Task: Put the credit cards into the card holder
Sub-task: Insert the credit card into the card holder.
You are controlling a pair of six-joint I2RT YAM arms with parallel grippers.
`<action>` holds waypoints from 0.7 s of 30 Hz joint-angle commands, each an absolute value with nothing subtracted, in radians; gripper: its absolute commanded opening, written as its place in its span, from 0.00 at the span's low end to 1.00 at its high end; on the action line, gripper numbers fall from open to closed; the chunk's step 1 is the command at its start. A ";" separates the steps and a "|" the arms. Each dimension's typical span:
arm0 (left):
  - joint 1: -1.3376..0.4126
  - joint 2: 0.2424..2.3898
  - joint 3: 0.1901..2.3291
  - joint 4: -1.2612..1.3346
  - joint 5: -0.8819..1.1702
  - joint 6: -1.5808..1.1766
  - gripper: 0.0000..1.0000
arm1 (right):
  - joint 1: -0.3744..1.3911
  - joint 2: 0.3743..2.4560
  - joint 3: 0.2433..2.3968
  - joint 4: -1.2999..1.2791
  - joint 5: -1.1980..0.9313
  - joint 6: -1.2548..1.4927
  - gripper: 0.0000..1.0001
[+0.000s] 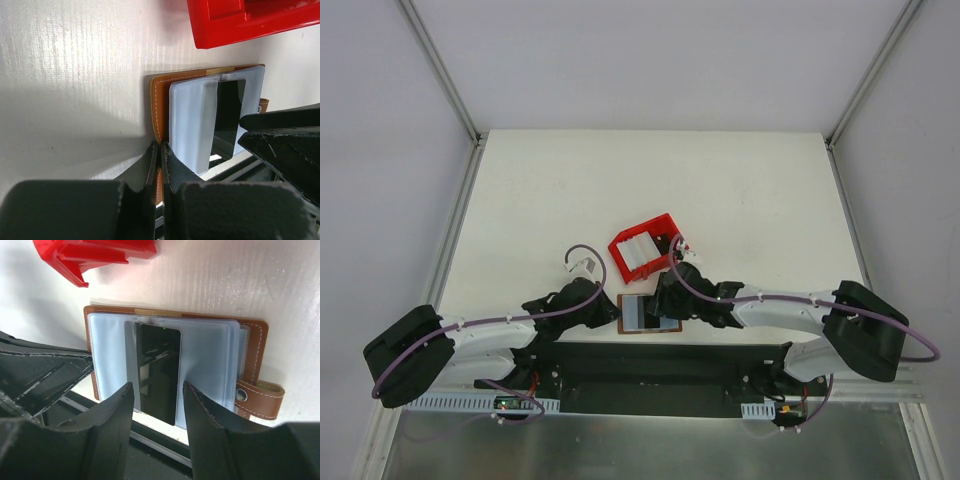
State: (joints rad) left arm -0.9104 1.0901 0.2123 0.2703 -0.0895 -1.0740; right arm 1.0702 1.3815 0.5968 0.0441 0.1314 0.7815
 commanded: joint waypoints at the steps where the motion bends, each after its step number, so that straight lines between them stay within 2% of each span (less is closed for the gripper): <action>1: -0.917 1.106 0.189 0.163 -0.110 -1.035 0.00 | 1.097 1.407 0.664 -0.164 0.212 0.719 0.47; 8: -0.916 1.098 0.189 0.169 -0.104 -1.025 0.00 | 1.138 1.456 0.761 -0.230 0.235 0.690 0.48; 13: -0.917 1.082 0.189 0.169 -0.100 -1.025 0.00 | 1.163 1.519 0.847 -0.299 0.252 0.673 0.54; 21: -0.916 1.080 0.189 0.167 -0.100 -1.020 0.00 | 1.190 1.583 0.890 -0.236 0.199 0.663 0.54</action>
State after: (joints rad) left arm -0.9104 1.0733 0.2123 0.2573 -0.0875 -1.0561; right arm 1.1767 1.5574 0.8551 -0.2272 0.2195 0.6819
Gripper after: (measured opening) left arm 0.006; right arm 0.542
